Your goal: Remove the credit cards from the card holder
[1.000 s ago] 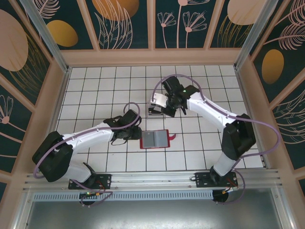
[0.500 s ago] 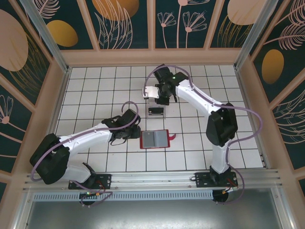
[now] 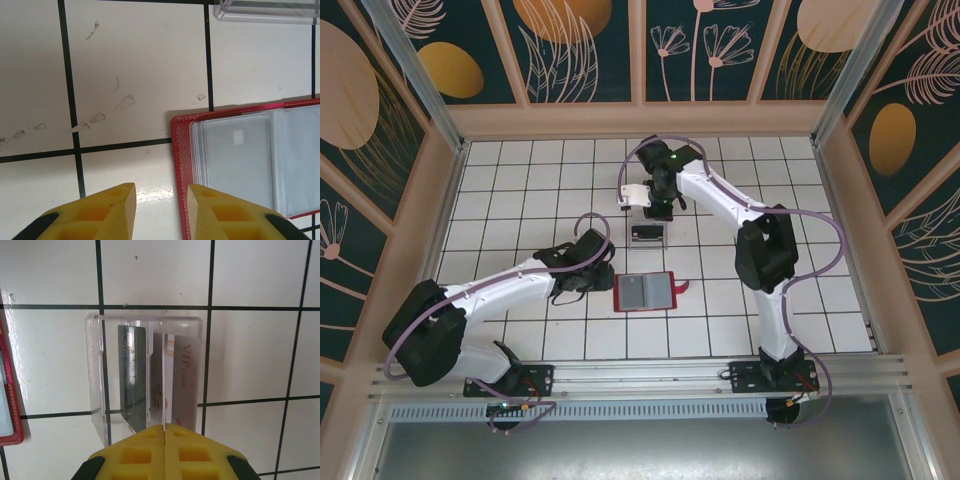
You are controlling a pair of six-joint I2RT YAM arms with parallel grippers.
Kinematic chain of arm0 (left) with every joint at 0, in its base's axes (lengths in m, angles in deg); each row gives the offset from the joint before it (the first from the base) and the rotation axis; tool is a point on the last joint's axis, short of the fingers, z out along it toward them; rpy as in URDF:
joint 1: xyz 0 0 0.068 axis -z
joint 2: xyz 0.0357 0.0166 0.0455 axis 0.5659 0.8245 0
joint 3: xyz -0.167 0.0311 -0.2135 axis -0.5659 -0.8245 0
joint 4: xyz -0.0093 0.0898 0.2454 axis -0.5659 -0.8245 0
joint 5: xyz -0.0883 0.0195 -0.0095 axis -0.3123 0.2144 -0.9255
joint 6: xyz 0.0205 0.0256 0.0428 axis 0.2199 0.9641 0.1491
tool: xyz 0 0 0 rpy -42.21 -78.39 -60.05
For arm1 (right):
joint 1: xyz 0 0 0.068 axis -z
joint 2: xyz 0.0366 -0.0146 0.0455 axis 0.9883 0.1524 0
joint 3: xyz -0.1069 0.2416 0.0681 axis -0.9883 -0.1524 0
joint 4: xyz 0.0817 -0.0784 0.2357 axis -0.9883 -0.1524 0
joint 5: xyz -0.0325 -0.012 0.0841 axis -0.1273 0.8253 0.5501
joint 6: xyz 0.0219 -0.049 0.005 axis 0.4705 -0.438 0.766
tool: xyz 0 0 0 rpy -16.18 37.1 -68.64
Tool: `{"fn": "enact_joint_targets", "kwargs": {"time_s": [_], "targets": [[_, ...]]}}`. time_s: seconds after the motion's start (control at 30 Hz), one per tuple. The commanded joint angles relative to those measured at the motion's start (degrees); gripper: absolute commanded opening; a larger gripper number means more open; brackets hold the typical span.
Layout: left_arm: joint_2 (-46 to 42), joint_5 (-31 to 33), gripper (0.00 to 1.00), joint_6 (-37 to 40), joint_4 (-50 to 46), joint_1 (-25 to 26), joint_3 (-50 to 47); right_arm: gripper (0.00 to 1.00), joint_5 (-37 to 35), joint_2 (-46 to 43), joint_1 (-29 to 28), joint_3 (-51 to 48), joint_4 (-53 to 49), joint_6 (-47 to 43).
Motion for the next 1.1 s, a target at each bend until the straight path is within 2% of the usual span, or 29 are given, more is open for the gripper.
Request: {"fn": "enact_joint_targets", "kwargs": {"time_s": [0.0,0.43,0.53,0.7,0.87,1.07], "targets": [[-0.3,1.0,0.34,-0.7,-1.5,0.0,0.0,0.0,0.8,2.0,0.3,1.9,-1.9,-0.8],[-0.1,1.2,0.34,-1.1,-1.7,0.0,0.0,0.0,2.2,5.8,0.4,3.2,-3.0,-0.7],[0.1,1.1,0.34,-1.1,-1.7,0.0,0.1,0.06,1.1,5.8,0.5,3.2,-2.4,-0.1],[-0.1,1.3,0.34,-1.0,-1.8,0.0,0.2,0.24,0.1,3.9,0.4,3.6,-0.8,0.7],[-0.1,1.2,0.34,-1.0,-1.6,0.0,0.2,0.29,-3.7,0.4,0.0,0.9,4.2,0.7],[-0.2,1.6,0.34,-1.1,-1.5,0.0,-0.1,0.3,-6.6,-5.0,-0.9,-4.7,10.9,1.3]]}}
